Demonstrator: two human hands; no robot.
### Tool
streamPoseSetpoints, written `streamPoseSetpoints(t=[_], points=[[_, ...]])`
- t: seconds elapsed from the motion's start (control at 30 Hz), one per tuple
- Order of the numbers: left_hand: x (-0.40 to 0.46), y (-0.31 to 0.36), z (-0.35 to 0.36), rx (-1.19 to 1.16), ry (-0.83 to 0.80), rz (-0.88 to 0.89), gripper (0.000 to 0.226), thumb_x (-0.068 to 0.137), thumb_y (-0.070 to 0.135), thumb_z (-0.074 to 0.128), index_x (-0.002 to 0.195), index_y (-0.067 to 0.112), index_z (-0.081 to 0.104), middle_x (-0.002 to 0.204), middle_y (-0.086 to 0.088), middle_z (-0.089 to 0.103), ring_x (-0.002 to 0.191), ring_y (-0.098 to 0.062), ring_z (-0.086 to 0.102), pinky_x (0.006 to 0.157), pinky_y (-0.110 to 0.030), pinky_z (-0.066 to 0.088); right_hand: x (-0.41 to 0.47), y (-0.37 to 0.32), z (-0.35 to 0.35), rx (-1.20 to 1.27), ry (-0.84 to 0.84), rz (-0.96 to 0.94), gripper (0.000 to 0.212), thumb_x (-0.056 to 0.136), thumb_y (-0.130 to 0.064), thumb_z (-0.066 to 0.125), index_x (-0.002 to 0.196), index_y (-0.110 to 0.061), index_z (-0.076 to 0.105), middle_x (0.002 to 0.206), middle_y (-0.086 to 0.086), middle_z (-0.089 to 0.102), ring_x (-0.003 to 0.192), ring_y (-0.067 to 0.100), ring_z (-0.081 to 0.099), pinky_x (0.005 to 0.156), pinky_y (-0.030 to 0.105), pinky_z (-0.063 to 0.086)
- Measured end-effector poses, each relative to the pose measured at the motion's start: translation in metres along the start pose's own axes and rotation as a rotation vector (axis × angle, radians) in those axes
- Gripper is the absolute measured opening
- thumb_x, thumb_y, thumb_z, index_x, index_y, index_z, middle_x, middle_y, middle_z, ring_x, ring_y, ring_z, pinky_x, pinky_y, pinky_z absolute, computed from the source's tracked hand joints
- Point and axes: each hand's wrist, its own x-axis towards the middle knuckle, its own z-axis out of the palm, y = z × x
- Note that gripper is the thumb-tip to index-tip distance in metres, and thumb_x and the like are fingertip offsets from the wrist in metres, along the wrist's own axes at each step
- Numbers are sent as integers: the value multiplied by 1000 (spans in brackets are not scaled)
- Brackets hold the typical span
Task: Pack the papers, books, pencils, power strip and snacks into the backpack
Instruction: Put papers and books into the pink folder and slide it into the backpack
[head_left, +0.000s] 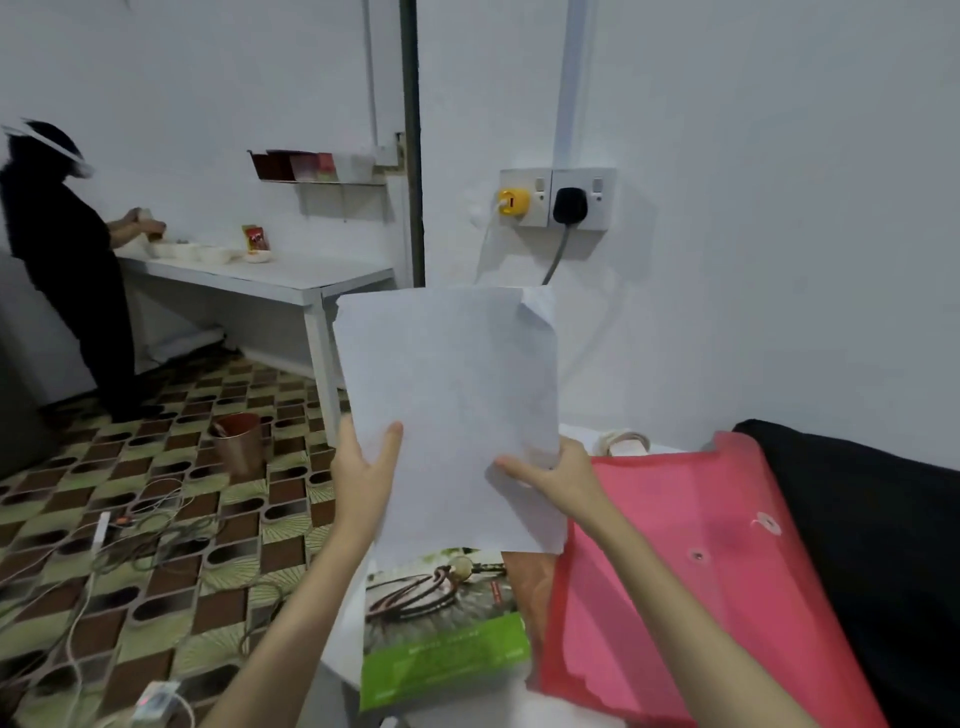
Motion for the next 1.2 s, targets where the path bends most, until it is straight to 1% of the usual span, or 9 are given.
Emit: streamPoseSetpoints(t=[0.13,0.23,0.4,0.5,0.67,0.83,0.97,1.07,1.2], points=[[-1,-7,7,-7,-36,-66,20,94,13,52,113,13,50,104,4,59,96,-15,58,83,-29,46,-2,2,2,2,88,-7,21,82,-10,69,72,-29,63,73,-12,64,72,8,61,61,14,47],[10,-6,16,51,-153,-153,15,93,15,53,108,14,51,97,4,61,90,-16,60,67,-25,47,-1,0,-13,-62,132,64,18,84,-10,63,70,-21,61,69,-6,61,62,4,56,58,19,46],[-1,-13,61,174,-477,-404,20,89,2,56,109,-1,58,103,-11,61,78,-18,57,56,-20,43,-30,29,-55,-104,129,367,18,87,-8,59,102,1,63,96,11,65,87,22,63,79,33,53],[-23,-23,93,120,-641,-449,21,92,4,53,110,-5,60,110,-19,63,75,-17,60,58,-17,49,-45,41,-90,-256,253,449,26,88,-11,60,106,7,62,97,14,65,83,23,61,66,29,45],[-56,-4,155,-22,-792,-510,28,93,1,39,78,7,61,70,-7,65,48,-5,61,48,-16,46,-67,34,-175,-550,461,433,21,87,-19,57,95,-1,67,93,14,68,85,28,62,69,30,47],[-100,8,208,170,-987,-87,39,84,-16,40,110,0,63,111,-12,61,89,-9,59,72,-3,44,-99,21,-253,-863,596,474,14,88,-15,50,85,-11,64,82,11,58,83,33,58,62,31,35],[-136,9,244,462,-1094,117,30,89,22,57,118,19,61,118,-7,54,110,-23,54,96,-33,43,-122,33,-290,-1008,618,490,26,90,-14,49,63,-15,46,77,8,54,88,34,59,61,31,33],[-158,22,260,691,-1102,132,55,88,52,50,128,14,47,127,-7,44,119,-27,42,101,-37,36,-136,36,-307,-1046,647,489,30,91,-14,47,62,-15,44,77,8,51,88,33,57,62,31,33],[-176,34,274,859,-1135,115,73,87,59,46,133,5,35,139,-17,34,129,-34,33,106,-44,29,-145,35,-328,-1033,630,514,18,88,-12,48,72,-9,55,79,9,53,89,33,57,64,33,38]])
